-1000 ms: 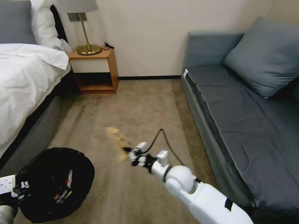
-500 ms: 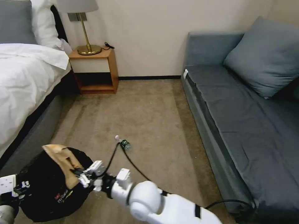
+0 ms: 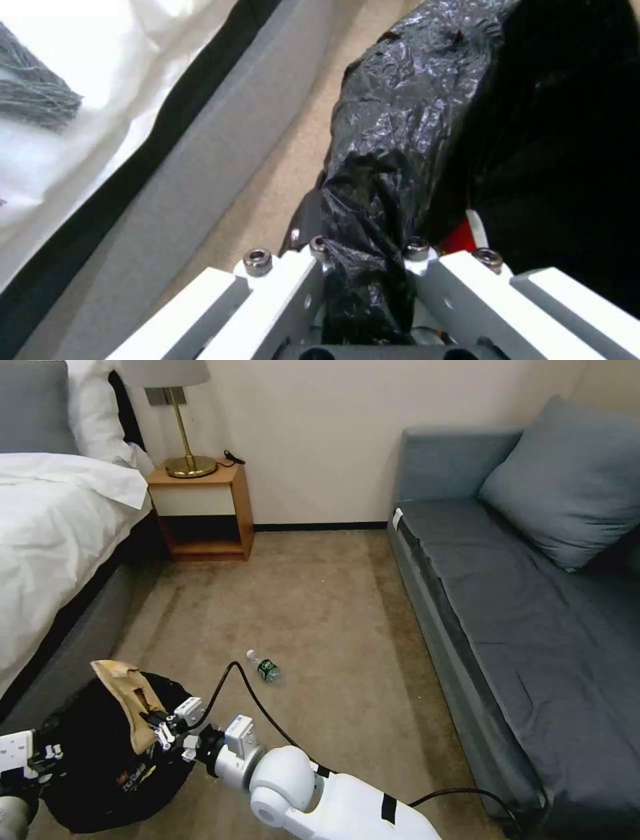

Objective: Pick up the trash bin, then pick up the garbage on the floor and place it into the trash bin.

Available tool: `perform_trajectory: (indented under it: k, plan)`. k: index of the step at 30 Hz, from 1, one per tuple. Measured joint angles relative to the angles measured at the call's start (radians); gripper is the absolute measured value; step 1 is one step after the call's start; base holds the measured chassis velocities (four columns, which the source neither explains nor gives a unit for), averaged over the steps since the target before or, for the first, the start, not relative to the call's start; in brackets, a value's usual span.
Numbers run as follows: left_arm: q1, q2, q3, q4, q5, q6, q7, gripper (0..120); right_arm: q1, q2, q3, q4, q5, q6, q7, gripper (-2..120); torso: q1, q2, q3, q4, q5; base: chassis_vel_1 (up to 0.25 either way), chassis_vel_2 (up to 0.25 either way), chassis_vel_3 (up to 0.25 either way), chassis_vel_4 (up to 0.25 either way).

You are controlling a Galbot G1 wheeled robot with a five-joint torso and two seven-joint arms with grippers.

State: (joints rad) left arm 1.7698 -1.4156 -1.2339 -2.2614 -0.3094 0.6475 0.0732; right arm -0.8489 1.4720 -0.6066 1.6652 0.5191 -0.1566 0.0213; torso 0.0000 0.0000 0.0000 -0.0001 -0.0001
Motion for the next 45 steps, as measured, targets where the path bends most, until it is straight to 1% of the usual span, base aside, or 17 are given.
perform_trajectory:
  k: [1,3,5,6,7,9,10,13,14,16,17,18,20,26,28,35,45]
  plan:
    - [0.001,-0.001,-0.001,-0.001,-0.001,0.000,0.000,3,-0.004,-0.009,-0.005,0.001,-0.013,-0.001,-0.001,34,0.000,0.000,0.000,0.0000,0.0000,0.000,0.000,0.000,0.000]
    - [0.002,-0.001,-0.001,-0.001,-0.002,0.000,0.000,3,-0.004,-0.012,-0.005,0.002,-0.016,-0.001,-0.001,37,0.000,0.000,0.000,0.0000,0.0000,0.000,0.000,0.000,0.000]
    - [0.003,-0.002,-0.003,-0.001,-0.003,0.000,0.000,3,-0.006,-0.018,-0.003,0.004,-0.025,0.000,0.002,45,0.000,0.000,0.000,0.0000,0.0001,0.000,0.000,0.000,0.000]
    - [0.004,-0.003,-0.004,-0.001,-0.003,0.000,0.000,3,-0.009,-0.027,0.003,0.007,-0.036,0.003,0.005,52,0.000,0.000,0.000,0.0001,0.0001,0.000,0.000,0.000,0.000]
    - [0.004,-0.003,-0.004,-0.001,-0.003,0.000,0.000,3,-0.009,-0.027,0.003,0.007,-0.036,0.003,0.005,52,0.000,0.000,0.000,0.0001,0.0001,0.000,0.000,0.000,0.000]
    - [0.003,-0.004,-0.005,-0.001,-0.003,0.000,0.000,3,-0.019,-0.047,0.021,0.014,-0.063,0.023,0.015,62,0.000,0.000,0.000,0.0001,0.0002,0.000,0.000,0.000,0.000]
    - [0.003,-0.004,-0.005,-0.001,-0.003,0.000,0.000,3,-0.019,-0.047,0.021,0.014,-0.063,0.023,0.015,62,0.000,0.000,0.000,0.0001,0.0002,0.000,0.000,0.000,0.000]
    - [0.002,-0.007,-0.003,0.003,-0.004,-0.001,0.000,3,-0.040,-0.091,0.068,0.027,-0.113,0.049,0.022,77,0.000,0.000,0.000,0.0001,0.0003,0.000,0.000,0.000,0.000]
    - [0.002,-0.007,-0.003,0.003,-0.004,-0.001,0.000,3,-0.040,-0.091,0.068,0.027,-0.113,0.049,0.022,77,0.000,0.000,0.000,0.0001,0.0003,0.000,0.000,0.000,0.000]
    - [0.000,-0.010,0.000,0.008,-0.004,-0.002,-0.001,3,-0.053,-0.120,0.099,0.036,-0.162,0.069,0.022,85,0.000,0.000,0.000,0.0001,0.0002,0.000,0.000,0.000,0.000]
    - [-0.001,-0.014,0.002,0.013,-0.003,-0.003,-0.001,3,-0.069,-0.153,0.128,0.049,-0.204,0.085,0.020,92,0.000,0.000,0.000,0.0001,0.0004,0.000,0.000,0.000,0.000]
    - [-0.001,-0.014,0.002,0.013,-0.003,-0.003,-0.001,3,-0.069,-0.153,0.128,0.049,-0.204,0.085,0.020,92,0.000,0.000,0.000,0.0001,0.0004,0.000,0.000,0.000,0.000]
    - [-0.003,-0.017,0.004,0.017,-0.002,-0.004,-0.002,3,-0.096,-0.199,0.172,0.066,-0.239,0.099,0.017,98,0.000,0.000,0.000,0.0000,0.0002,0.000,0.000,0.000,0.000]
    - [-0.009,-0.014,-0.004,0.034,-0.003,-0.005,-0.002,3,-0.163,-0.275,0.262,0.078,-0.275,0.118,0.010,100,0.000,0.000,0.000,-0.0001,0.0004,0.000,0.000,0.000,0.000]
    - [-0.009,-0.011,-0.007,0.038,-0.006,-0.006,-0.002,3,-0.178,-0.287,0.276,0.078,-0.281,0.121,0.010,100,0.000,0.000,0.000,-0.0001,0.0004,0.000,0.000,0.000,0.000]
    - [-0.012,-0.001,-0.022,0.048,-0.019,-0.008,-0.001,3,-0.219,-0.301,0.310,0.061,-0.279,0.136,0.016,100,0.000,0.000,0.000,0.0001,0.0003,0.000,0.000,0.000,0.000]
    - [-0.017,0.010,-0.038,0.051,-0.031,-0.008,-0.001,3,-0.233,-0.301,0.310,0.052,-0.281,0.146,0.003,100,0.000,0.000,0.000,0.0001,0.0002,0.000,0.000,0.000,0.000]
